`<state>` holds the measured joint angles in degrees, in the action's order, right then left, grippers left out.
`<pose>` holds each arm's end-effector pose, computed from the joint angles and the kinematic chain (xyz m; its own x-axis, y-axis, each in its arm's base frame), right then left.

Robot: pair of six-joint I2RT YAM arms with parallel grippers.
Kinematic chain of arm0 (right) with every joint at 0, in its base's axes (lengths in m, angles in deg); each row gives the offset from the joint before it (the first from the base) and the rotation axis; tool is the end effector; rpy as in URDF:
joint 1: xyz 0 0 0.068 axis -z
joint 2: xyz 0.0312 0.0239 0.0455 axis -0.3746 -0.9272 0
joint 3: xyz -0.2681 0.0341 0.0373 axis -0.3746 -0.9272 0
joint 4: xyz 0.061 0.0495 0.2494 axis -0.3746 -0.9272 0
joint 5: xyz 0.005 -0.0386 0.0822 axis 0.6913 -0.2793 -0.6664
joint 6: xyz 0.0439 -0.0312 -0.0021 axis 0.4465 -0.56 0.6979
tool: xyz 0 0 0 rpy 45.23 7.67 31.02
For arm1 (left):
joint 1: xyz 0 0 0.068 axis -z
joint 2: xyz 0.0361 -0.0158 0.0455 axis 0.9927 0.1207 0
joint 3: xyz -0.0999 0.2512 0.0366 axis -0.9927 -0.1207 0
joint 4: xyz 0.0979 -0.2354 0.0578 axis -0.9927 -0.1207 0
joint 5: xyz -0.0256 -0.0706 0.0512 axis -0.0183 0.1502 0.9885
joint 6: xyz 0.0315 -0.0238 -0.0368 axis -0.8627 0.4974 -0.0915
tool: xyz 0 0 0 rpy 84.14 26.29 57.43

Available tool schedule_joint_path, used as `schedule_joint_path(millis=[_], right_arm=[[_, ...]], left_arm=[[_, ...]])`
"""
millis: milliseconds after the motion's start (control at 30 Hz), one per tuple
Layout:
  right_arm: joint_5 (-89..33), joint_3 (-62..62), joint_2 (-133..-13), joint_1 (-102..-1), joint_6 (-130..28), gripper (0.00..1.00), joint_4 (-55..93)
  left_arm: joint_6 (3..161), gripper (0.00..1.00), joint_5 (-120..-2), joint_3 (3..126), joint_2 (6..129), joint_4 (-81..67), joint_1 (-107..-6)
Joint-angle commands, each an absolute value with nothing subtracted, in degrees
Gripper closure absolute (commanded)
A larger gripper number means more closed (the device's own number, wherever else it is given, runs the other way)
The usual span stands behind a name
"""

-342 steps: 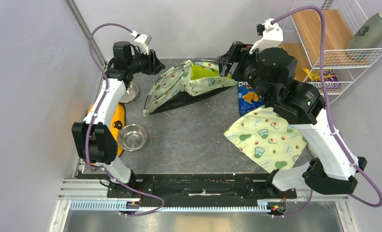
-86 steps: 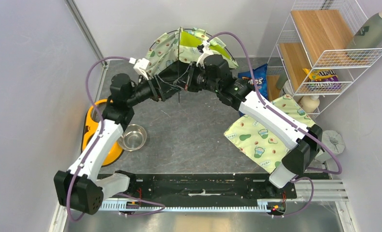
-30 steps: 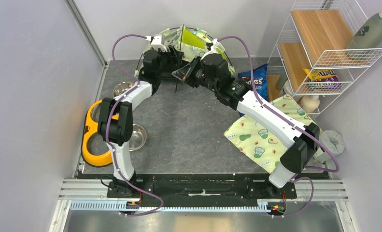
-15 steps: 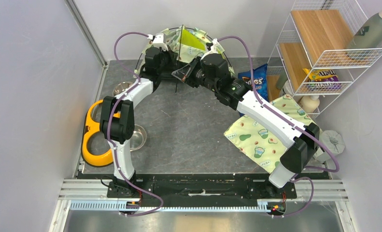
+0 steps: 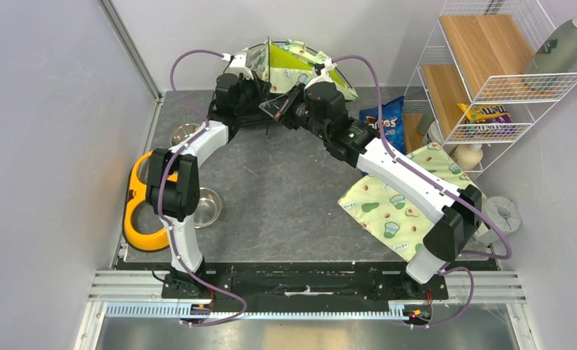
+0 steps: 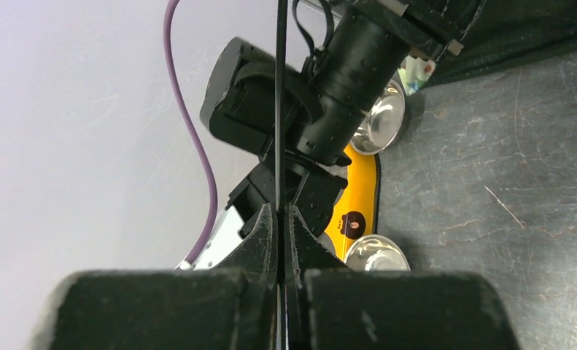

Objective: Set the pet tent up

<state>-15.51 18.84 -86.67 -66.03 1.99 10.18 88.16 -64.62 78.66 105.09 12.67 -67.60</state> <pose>0.2865 0.2725 0.4176 -0.6030 0.6139 -0.5095 -0.2152 0.4898 0.8448 0.4582 -0.1344 0.2892 -0.2196 -0.2466 -0.9439 0.4107 0.8542 -0.3187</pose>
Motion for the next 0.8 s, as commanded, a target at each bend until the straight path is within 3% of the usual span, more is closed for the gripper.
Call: schedule_joint_path(millis=[0,467,767], right_arm=[[-4.03,17.30,-88.51,-63.55,3.44,1.00,13.20],[-9.84,17.45,-88.57,-62.69,10.28,1.00,-6.67],[-12.39,16.53,-88.77,-62.10,12.88,1.00,-8.56]], left_arm=[[91.18,0.98,-68.63,75.32,98.93,12.63,-67.33],[89.84,0.98,-73.86,70.80,93.60,13.32,-67.35],[90.32,0.98,-76.43,67.61,91.60,14.31,-67.24]])
